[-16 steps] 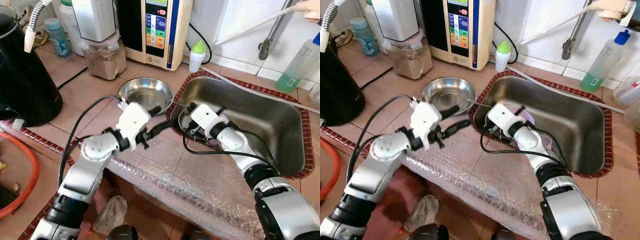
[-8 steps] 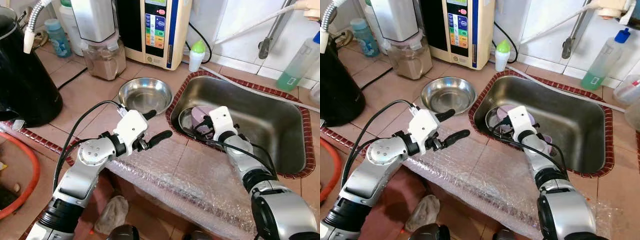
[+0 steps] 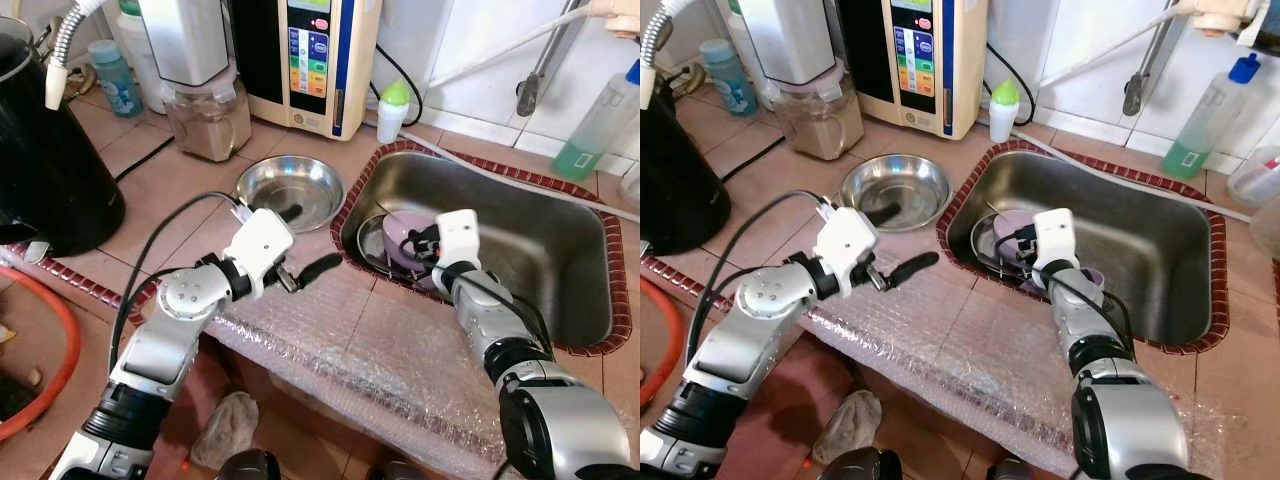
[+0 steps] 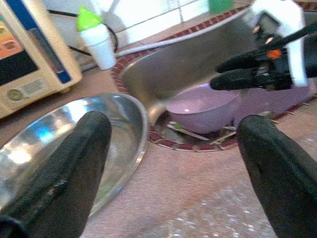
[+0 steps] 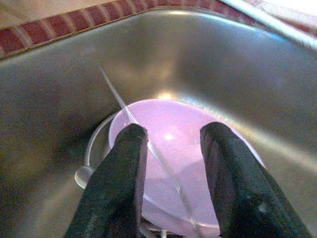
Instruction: Kitchen organization
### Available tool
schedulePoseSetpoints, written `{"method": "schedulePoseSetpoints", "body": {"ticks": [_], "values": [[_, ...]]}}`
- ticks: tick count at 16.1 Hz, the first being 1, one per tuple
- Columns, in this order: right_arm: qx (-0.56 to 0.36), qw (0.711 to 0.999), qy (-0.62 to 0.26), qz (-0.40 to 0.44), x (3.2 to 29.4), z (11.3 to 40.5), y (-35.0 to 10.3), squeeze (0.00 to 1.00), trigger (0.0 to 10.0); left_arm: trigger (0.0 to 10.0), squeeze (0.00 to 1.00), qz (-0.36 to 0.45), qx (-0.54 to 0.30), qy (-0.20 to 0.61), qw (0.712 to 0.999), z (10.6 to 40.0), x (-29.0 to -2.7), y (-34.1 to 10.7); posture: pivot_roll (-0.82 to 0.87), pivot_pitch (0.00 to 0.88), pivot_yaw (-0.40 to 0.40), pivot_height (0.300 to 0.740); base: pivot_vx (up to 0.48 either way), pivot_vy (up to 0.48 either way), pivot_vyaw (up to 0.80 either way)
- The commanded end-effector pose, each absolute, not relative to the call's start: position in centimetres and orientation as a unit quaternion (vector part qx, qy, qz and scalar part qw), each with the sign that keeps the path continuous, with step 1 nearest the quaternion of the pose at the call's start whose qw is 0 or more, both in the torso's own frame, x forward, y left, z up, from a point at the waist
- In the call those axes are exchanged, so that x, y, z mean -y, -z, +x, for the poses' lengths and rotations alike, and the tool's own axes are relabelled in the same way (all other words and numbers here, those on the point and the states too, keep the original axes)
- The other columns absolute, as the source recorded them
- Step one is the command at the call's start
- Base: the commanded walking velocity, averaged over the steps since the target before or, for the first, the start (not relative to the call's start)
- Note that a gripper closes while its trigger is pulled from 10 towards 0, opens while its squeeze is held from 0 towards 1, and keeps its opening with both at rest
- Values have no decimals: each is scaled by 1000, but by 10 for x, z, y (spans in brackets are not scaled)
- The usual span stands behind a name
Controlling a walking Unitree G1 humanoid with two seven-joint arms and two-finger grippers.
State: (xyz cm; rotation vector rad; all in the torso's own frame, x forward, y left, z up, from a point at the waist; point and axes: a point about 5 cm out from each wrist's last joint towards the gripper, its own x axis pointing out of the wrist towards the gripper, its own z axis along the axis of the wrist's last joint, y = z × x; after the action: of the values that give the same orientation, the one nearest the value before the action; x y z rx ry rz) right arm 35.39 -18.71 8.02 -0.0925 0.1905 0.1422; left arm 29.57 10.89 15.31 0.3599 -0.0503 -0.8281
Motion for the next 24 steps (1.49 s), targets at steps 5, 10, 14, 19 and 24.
{"method": "schedulePoseSetpoints", "body": {"ticks": [5,10,14,19,24], "values": [[-118,990,-51,53,190,352,-74,1000,10000,10000,1000,185,28,382,905,301,-115,-154,5,52,39,740,0,0,0],[-15,988,-151,-5,160,350,-95,1000,10000,10000,1000,141,55,219,964,331,-149,-173,2,50,37,740,0,0,0],[8,977,-207,-55,141,335,-90,1000,10000,10000,1000,69,12,91,993,350,-176,-170,-18,52,42,740,0,0,0],[86,953,-266,-120,118,316,-109,0,10000,10000,0,-23,-65,51,996,365,-175,-151,-39,62,53,740,0,0,0],[103,953,-254,-128,118,311,-119,0,10000,0,0,-78,-121,61,988,373,-167,-138,-48,62,64,740,0,0,0]]}}
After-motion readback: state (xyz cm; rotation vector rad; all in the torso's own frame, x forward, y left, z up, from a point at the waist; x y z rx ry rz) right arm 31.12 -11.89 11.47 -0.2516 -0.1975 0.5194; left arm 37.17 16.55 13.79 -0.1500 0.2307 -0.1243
